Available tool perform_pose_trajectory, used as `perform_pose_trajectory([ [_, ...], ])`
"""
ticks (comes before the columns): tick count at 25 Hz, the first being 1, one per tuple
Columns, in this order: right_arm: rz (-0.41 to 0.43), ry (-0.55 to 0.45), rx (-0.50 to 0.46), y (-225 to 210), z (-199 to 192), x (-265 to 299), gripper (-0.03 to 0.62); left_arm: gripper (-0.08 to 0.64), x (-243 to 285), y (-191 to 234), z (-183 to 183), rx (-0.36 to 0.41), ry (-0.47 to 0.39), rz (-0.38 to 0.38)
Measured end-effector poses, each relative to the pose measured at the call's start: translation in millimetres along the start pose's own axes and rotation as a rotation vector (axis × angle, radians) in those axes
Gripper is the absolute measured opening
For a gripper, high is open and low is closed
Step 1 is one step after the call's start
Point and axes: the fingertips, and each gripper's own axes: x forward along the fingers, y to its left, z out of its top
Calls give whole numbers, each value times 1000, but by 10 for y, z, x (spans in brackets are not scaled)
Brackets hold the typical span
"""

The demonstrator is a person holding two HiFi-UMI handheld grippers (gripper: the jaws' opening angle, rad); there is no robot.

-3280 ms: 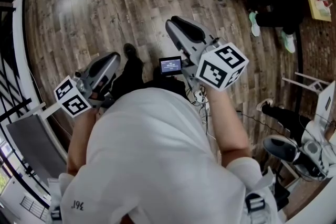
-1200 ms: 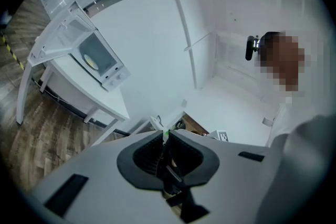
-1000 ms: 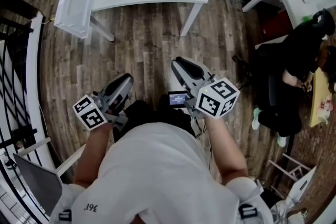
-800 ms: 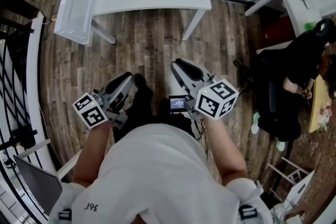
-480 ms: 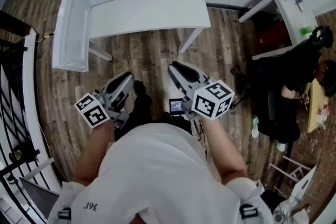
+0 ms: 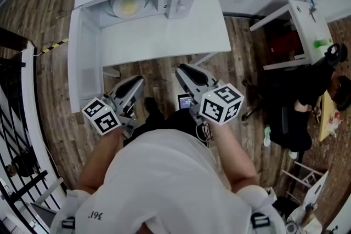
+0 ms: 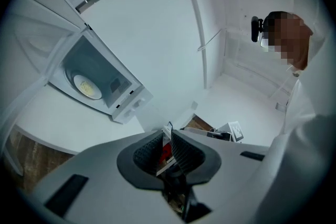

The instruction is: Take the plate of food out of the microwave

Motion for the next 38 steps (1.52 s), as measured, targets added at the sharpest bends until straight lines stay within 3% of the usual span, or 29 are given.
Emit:
perform_pose_trajectory([
  [7, 1, 18, 18, -181, 142, 344, 51, 49, 165, 227, 94, 0, 21, 32],
  [20, 60, 84, 23, -529, 217, 563, 51, 49, 399, 493, 185, -15, -32, 160],
  [38, 6, 133, -54, -1013, 459, 1859, 51, 49, 764, 1713, 690, 0, -76, 357],
])
